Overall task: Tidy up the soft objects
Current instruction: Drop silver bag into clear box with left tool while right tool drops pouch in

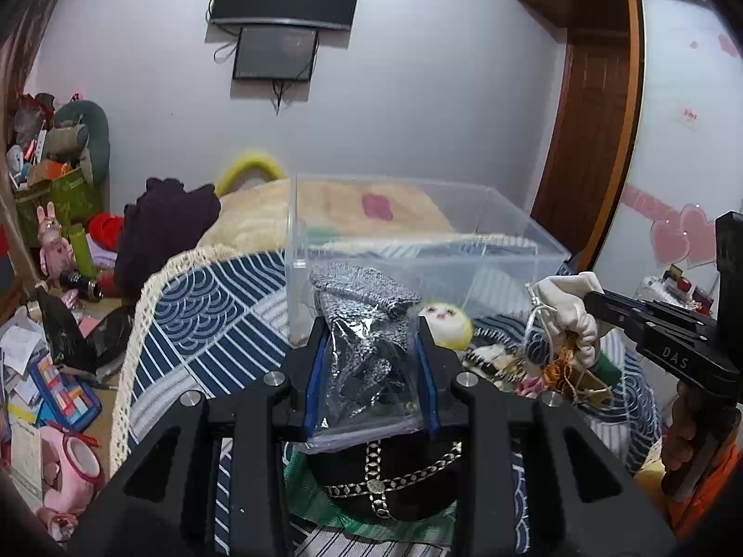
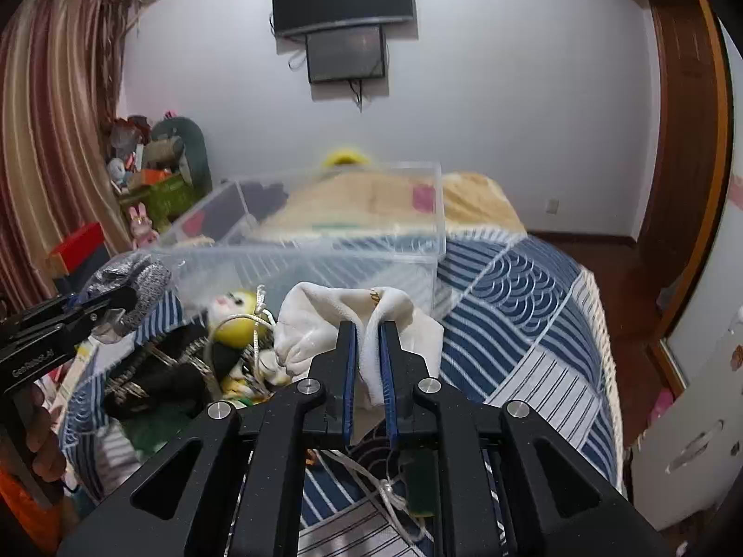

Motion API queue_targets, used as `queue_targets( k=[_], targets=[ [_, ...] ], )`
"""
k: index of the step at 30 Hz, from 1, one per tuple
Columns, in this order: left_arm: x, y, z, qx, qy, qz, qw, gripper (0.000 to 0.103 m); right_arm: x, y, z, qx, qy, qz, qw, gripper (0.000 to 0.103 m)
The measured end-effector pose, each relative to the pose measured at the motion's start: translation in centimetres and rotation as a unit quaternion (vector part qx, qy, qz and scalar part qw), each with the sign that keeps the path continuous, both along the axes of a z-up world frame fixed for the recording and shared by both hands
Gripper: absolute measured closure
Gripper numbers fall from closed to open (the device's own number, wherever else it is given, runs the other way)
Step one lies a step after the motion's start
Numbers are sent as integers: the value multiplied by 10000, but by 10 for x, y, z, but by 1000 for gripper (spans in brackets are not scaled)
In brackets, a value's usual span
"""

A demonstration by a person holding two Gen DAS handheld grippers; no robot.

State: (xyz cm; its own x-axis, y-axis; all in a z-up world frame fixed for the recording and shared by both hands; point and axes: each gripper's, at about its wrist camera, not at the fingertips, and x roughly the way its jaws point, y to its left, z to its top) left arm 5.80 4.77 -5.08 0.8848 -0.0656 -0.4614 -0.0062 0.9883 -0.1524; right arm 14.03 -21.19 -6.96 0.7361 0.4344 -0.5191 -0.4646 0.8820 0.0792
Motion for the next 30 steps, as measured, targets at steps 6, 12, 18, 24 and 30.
queue_targets(
  k=[6, 12, 18, 24, 30],
  targets=[
    [-6, -1, 24, 77, -343, -32, 9994, 70, -9, 0, 24, 177, -375, 15, 9991, 94],
    [10, 7, 39, -47, -495, -106, 9987, 70, -5, -1, 42, 353, -594, -39, 9976, 94],
    [35, 8, 51, 33, -598, 72, 9982, 70, 8, 5, 61, 444, -869, -147, 9951, 94],
    [68, 2, 49, 244, -400, 7, 9989, 69, 27, 21, 74, 408, -1098, -237, 9928, 94],
    [103, 4, 36, 168, 100, -82, 9998, 69, 55, 43, 66, 105, -970, -267, 9949, 94]
  ],
)
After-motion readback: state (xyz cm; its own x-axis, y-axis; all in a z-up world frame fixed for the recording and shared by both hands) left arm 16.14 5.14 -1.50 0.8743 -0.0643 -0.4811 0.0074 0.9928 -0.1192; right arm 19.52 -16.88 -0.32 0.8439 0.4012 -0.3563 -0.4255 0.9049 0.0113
